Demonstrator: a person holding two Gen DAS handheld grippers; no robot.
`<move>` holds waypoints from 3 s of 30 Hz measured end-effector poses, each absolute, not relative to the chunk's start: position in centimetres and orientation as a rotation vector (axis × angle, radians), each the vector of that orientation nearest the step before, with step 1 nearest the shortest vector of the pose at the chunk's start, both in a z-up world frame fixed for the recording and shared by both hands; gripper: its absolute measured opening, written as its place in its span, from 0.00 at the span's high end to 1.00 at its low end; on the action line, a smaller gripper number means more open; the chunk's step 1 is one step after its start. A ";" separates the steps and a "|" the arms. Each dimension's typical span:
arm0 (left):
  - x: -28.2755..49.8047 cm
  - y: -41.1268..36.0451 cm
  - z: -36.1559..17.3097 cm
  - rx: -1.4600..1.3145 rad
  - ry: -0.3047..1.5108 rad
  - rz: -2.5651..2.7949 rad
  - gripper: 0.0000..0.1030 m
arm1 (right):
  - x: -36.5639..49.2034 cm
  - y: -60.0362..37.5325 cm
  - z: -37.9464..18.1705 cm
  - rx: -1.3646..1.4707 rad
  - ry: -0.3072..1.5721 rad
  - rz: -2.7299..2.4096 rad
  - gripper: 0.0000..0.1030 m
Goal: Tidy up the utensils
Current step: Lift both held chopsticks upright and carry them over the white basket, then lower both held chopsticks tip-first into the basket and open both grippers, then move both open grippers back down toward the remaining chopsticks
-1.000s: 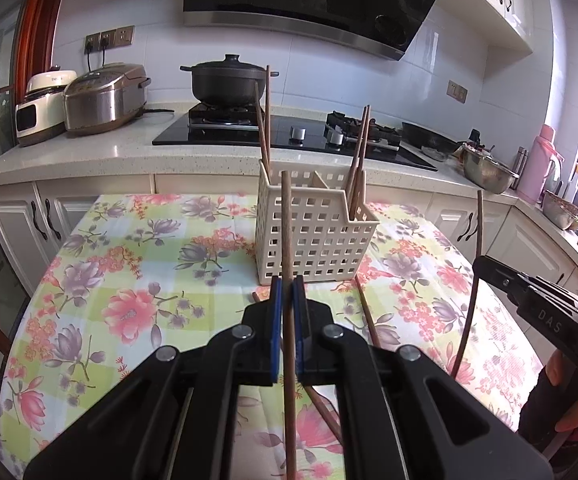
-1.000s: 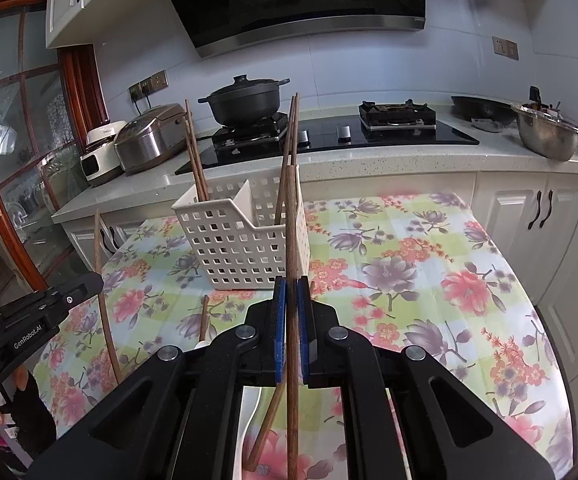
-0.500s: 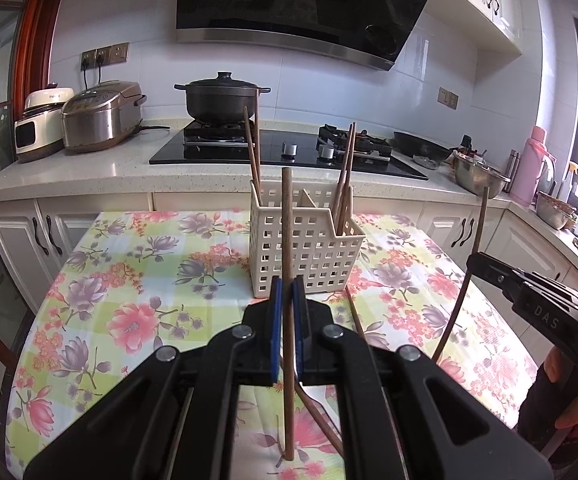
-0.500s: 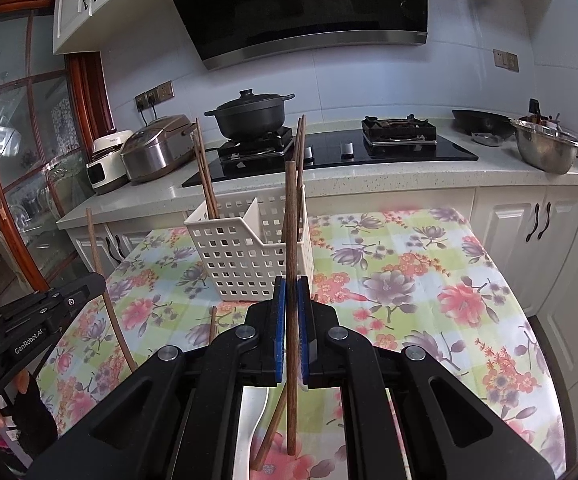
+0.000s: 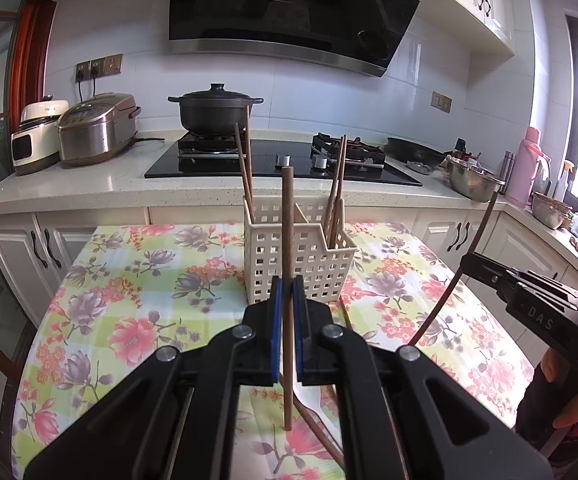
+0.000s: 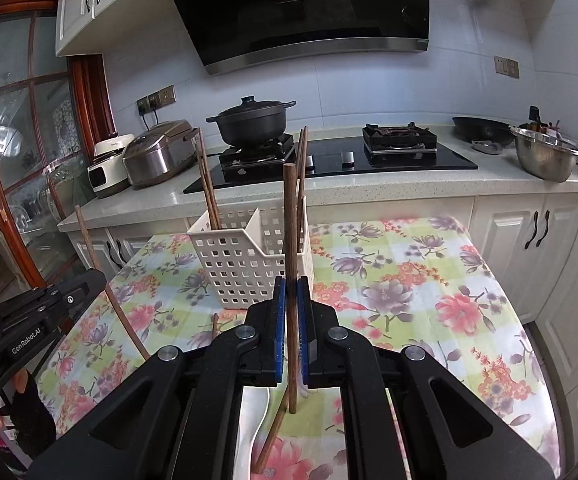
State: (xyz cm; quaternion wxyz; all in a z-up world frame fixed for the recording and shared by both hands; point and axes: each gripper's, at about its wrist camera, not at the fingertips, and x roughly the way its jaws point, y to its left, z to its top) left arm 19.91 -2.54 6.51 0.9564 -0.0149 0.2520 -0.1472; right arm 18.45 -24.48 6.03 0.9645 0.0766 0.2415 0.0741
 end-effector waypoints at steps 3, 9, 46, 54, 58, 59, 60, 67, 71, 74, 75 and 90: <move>20.4 -2.8 6.9 -0.021 0.510 -0.305 0.95 | 18.9 -24.5 6.4 0.152 0.486 0.152 0.94; 22.2 -3.3 8.2 0.007 0.511 -0.310 0.95 | 20.9 -24.8 7.2 0.163 0.505 0.166 0.94; 32.3 -6.5 24.1 0.072 0.349 -0.228 0.95 | 33.8 -24.6 17.3 0.170 0.465 0.178 0.94; 37.1 -6.3 19.6 0.042 0.454 -0.247 0.95 | 37.0 -22.6 13.9 0.134 0.569 0.211 0.94; 38.6 -5.6 16.6 0.017 0.544 -0.283 0.95 | 38.4 -21.6 12.1 0.104 0.656 0.214 0.94; 39.0 -5.6 15.8 0.017 0.570 -0.292 0.95 | 38.6 -21.5 11.7 0.098 0.666 0.208 0.94; 39.5 -5.7 14.8 0.023 0.602 -0.291 0.95 | 39.1 -21.4 11.2 0.098 0.682 0.204 0.94; 41.9 -5.6 10.5 0.039 0.691 -0.243 0.95 | 42.2 -21.5 8.4 0.138 0.740 0.174 0.89; 41.6 -4.7 10.2 0.044 0.668 -0.209 0.89 | 41.8 -22.9 8.3 0.197 0.723 0.198 0.75; 40.5 -3.5 9.9 0.044 0.628 -0.153 0.61 | 40.4 -24.1 8.4 0.226 0.690 0.215 0.67; 39.9 -2.8 9.5 0.029 0.607 -0.130 0.45 | 39.7 -24.5 8.1 0.236 0.682 0.219 0.67; 32.7 -0.4 1.1 0.045 0.535 0.037 0.09 | 30.5 -26.6 -1.0 0.227 0.664 0.095 0.54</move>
